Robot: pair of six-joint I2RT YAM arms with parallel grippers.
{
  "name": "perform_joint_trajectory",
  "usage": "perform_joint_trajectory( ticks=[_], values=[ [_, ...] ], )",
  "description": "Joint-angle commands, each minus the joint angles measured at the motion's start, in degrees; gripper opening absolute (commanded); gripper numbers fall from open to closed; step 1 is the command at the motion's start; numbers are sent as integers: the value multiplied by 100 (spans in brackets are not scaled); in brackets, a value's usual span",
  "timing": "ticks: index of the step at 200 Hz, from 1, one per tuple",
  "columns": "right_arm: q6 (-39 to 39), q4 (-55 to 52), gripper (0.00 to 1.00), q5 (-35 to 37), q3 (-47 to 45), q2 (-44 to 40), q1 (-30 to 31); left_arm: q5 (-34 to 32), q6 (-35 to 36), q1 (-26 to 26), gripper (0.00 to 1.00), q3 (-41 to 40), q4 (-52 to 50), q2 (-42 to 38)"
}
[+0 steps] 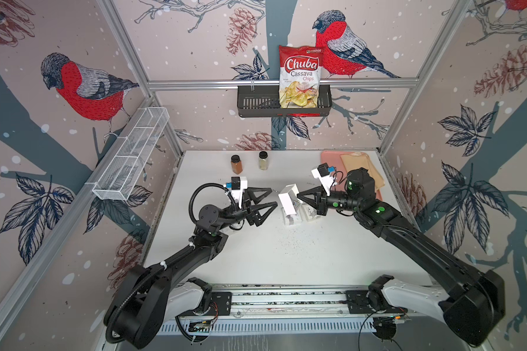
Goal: Take the necklace out of the lift-off lid jewelry box
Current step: Place the jewelry box at the center of the board.
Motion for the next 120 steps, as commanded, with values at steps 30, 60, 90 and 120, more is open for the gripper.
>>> perform_joint_trajectory(
  ticks=[30, 60, 90, 120],
  values=[
    [-185, -807, 0, 1858, 147, 558, 622, -1996, 1435, 85, 87, 182, -2959, -1225],
    [92, -1038, 0, 2467, 208, 1301, 1165, -2905, 1394, 247, 87, 227, -3601, -1354],
    [373, -1211, 0, 3043, 257, 1966, 1655, -3275, 993, 547, 86, 64, -3636, -1176],
    [530, -1467, 0, 3509, 391, 2602, 1825, -3208, 879, 665, 86, -112, -3408, -1025]
  ],
)
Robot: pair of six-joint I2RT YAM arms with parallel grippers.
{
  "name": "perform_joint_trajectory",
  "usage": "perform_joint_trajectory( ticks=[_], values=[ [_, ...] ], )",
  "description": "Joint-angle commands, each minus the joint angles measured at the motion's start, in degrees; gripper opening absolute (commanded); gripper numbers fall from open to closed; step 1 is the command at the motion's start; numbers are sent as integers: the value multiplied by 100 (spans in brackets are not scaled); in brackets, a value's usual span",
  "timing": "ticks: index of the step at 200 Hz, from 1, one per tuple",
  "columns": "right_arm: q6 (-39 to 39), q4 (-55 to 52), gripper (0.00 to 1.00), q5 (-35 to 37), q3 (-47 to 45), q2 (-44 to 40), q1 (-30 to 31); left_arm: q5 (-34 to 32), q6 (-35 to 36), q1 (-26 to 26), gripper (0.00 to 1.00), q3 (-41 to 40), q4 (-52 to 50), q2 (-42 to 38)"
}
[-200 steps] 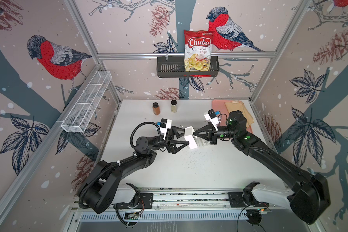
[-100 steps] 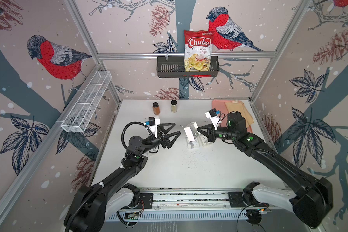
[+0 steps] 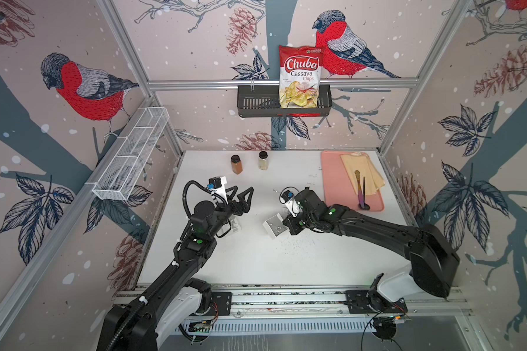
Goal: Take the necklace out of the lift-off lid jewelry box
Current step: Place the jewelry box at the center of the board.
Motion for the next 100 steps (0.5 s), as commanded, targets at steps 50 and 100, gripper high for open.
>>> perform_joint_trajectory(
  ticks=[50, 100],
  values=[
    [269, -291, 2, 538, 256, 896, 171, -98, 1, 124, 86, -131, 24, -73],
    [2, -537, 35, 599, 479, 1166, 189, -35, 81, 169, 86, -188, -58, -182]
  ],
)
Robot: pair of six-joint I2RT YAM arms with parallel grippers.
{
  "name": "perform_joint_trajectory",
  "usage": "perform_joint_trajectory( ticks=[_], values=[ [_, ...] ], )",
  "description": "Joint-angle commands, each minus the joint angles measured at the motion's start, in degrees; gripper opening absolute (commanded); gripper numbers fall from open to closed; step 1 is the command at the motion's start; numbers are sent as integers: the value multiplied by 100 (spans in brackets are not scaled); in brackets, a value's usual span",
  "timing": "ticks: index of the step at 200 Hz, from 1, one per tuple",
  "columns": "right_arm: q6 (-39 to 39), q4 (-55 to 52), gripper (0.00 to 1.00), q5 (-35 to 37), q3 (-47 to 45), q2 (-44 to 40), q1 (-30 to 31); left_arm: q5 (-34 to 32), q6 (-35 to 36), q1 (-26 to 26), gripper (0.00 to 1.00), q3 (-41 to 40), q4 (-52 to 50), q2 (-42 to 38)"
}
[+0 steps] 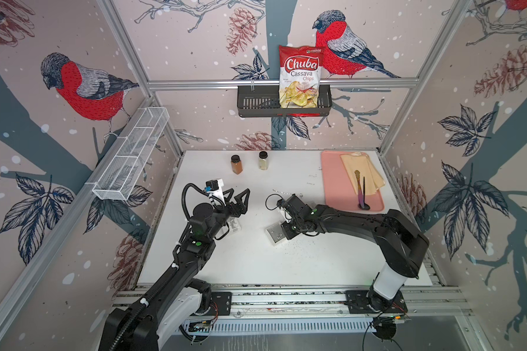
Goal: Take the necklace out of the lift-off lid jewelry box
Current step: Place the jewelry box at the center of the board.
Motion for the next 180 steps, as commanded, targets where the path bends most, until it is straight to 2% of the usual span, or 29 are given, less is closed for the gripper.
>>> perform_joint_trajectory(
  ticks=[1, 14, 26, 65, 108, 180],
  values=[
    [-195, -195, 35, 128, 101, 15, 7, 64, 48, 26, 86, -18, 1, -24],
    [-307, -246, 47, 171, 129, -42, 11, 84, 24, 29, 86, -39, 23, -29],
    [-453, -283, 50, 250, 162, -128, 29, 76, 25, 33, 86, -73, 34, -42],
    [-940, -127, 45, 1, 180, -434, 277, 65, 27, 55, 86, -123, 141, 14],
    [-854, -105, 39, 34, 454, 159, 410, 119, 39, 77, 86, -96, 136, 29],
    [-798, -139, 45, 158, 586, 488, 456, 147, 282, 107, 86, -208, -7, -159]
  ],
)
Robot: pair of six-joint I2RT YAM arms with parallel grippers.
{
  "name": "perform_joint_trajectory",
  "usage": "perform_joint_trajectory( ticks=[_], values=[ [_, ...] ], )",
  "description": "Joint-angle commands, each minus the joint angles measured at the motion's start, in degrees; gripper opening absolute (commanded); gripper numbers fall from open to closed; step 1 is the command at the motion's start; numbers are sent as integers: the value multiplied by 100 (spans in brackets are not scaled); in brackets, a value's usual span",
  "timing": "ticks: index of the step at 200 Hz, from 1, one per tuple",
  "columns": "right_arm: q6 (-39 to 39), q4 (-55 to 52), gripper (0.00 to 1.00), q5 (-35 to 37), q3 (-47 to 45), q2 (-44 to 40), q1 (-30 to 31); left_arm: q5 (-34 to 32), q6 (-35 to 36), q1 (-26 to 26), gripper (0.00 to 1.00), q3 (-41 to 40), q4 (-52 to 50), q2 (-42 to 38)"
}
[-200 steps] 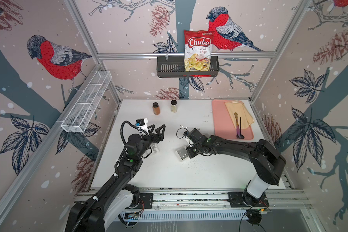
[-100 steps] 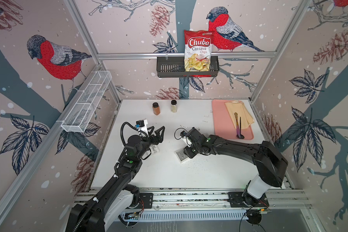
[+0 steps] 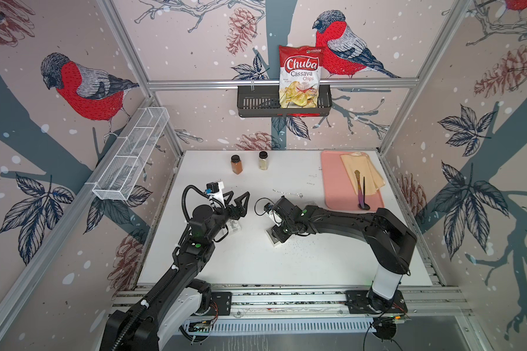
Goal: Take the necklace out of the lift-off lid jewelry box
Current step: Take out the inner lining from the jewelry box.
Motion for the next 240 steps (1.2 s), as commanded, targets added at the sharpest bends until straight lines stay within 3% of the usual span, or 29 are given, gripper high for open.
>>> perform_joint_trajectory(
  ticks=[1, 110, 173, 201, 240],
  values=[
    [30, -57, 45, 135, 44, 49, 32, -2, 129, 21, 86, -37, 23, -61],
    [125, -363, 45, 489, 222, 679, 100, -11, 192, 57, 86, -51, -50, -146],
    [213, -103, 15, 318, 52, 437, -57, 113, 193, 71, 86, -75, -89, -211],
    [165, 148, 13, 131, -104, -19, -204, 422, 170, 67, 85, -134, 53, -102],
    [108, 344, 12, -112, -163, -340, -421, 1473, 240, 59, 82, -127, 265, 274]
  ],
)
